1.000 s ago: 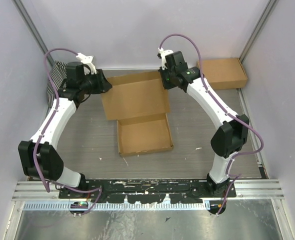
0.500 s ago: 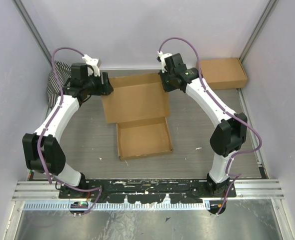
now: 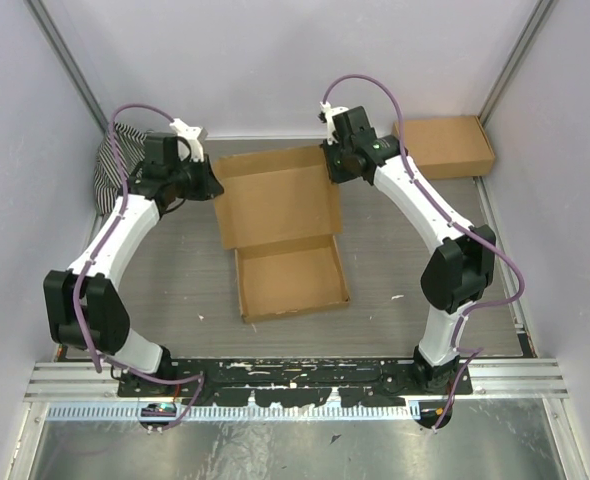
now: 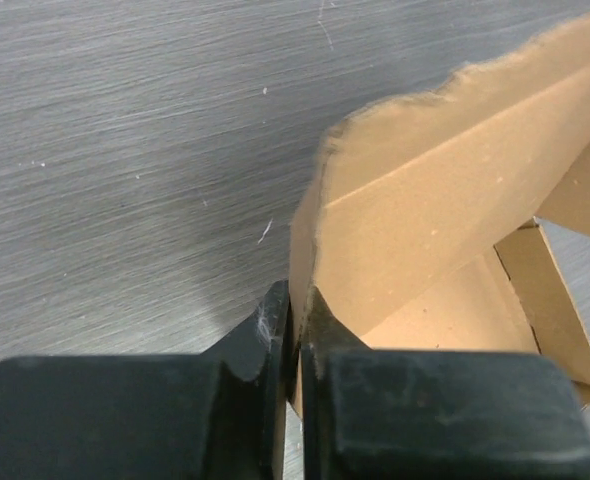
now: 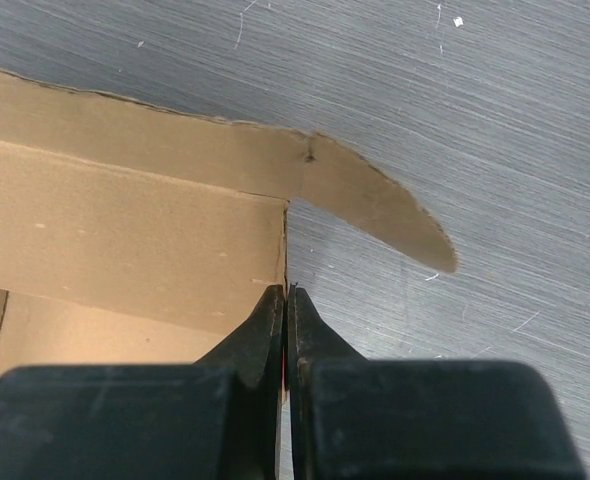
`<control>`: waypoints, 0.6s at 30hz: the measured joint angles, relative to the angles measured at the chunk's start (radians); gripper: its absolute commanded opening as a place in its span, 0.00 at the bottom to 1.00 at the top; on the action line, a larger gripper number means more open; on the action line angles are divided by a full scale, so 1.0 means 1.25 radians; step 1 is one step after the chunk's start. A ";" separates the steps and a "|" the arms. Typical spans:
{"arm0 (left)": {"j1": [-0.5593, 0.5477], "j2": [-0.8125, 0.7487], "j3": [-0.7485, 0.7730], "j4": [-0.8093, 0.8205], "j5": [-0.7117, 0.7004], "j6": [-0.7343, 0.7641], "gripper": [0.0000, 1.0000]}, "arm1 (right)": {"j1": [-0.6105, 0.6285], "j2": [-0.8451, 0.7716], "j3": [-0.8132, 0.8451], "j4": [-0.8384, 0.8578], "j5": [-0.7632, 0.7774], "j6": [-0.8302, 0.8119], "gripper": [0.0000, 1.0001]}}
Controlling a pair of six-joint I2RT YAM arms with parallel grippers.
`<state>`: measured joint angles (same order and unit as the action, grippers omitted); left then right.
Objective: Fold the paper box
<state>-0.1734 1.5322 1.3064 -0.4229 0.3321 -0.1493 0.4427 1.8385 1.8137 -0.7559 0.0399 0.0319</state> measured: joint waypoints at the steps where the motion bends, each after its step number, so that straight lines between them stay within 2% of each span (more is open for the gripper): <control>1: -0.003 -0.007 -0.003 0.000 0.002 -0.006 0.06 | 0.000 0.000 0.000 0.000 0.002 0.004 0.01; 6: -0.027 -0.027 -0.001 0.004 -0.014 -0.023 0.05 | 0.000 0.000 0.000 0.002 0.023 0.024 0.01; 11: -0.057 -0.022 0.051 -0.002 -0.058 -0.039 0.13 | -0.001 -0.002 -0.001 0.038 0.057 0.042 0.01; 18: -0.102 0.034 0.162 0.039 -0.141 -0.052 0.17 | -0.008 -0.095 -0.104 0.210 0.110 0.056 0.01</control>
<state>-0.3012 1.5745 1.5089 -0.3744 0.1558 -0.2138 0.4332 1.7195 1.6833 -0.4938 0.1780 0.1013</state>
